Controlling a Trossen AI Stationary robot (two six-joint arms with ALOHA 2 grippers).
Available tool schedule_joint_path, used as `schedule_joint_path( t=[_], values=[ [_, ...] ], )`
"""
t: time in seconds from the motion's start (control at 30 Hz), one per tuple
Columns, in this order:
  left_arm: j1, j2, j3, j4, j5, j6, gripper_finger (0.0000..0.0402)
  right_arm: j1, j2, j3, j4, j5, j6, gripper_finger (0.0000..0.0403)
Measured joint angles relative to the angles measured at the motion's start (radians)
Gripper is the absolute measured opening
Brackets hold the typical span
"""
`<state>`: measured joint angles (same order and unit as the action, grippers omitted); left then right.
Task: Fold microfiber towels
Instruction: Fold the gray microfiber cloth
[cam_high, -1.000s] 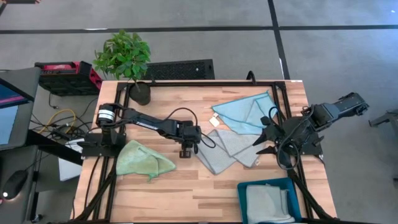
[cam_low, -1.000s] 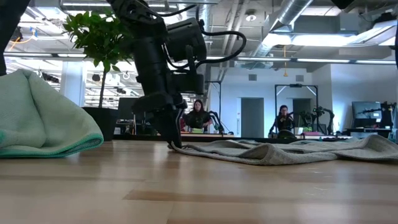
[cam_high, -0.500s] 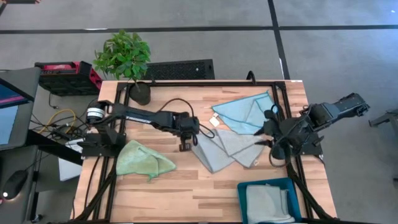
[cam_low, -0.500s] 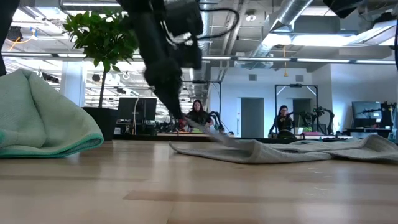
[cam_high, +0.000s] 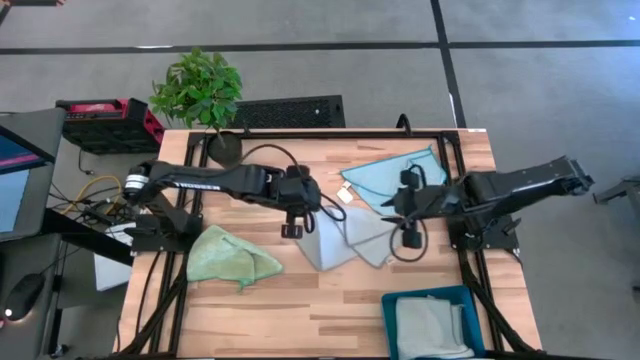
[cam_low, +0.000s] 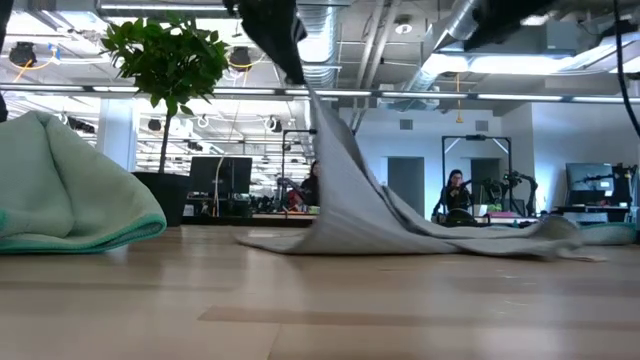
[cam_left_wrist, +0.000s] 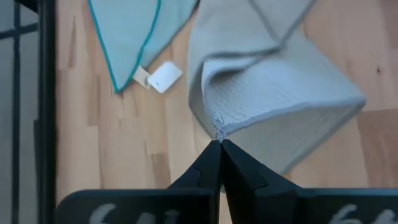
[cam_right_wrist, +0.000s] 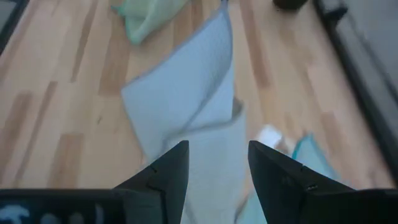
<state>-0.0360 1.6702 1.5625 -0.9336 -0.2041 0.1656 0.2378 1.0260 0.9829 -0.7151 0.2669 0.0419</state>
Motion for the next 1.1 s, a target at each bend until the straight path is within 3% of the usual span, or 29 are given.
schedule_joint_path(
  t=[0.17, 0.47, 0.97, 1.1],
  values=[
    [-0.022, 0.002, 0.146, -0.075, -0.049, 0.011, 0.0000, -0.049, 0.058, 0.000, 0.081, -0.003, -0.108, 0.0185],
    [-0.013, -0.001, 0.430, -0.251, -0.186, 0.013, 0.0000, -0.109, 0.160, 0.000, 0.165, -0.003, -0.122, 0.0185],
    [-0.017, 0.000, 0.446, -0.336, -0.161, -0.021, 0.0000, -0.136, 0.435, 0.001, 0.776, 0.004, -0.053, 0.0185],
    [-0.031, 0.000, 0.446, -0.336, -0.158, -0.030, 0.0000, -0.112, 0.500, 0.000, 0.881, 0.173, -0.094, 0.0183]
  ],
)
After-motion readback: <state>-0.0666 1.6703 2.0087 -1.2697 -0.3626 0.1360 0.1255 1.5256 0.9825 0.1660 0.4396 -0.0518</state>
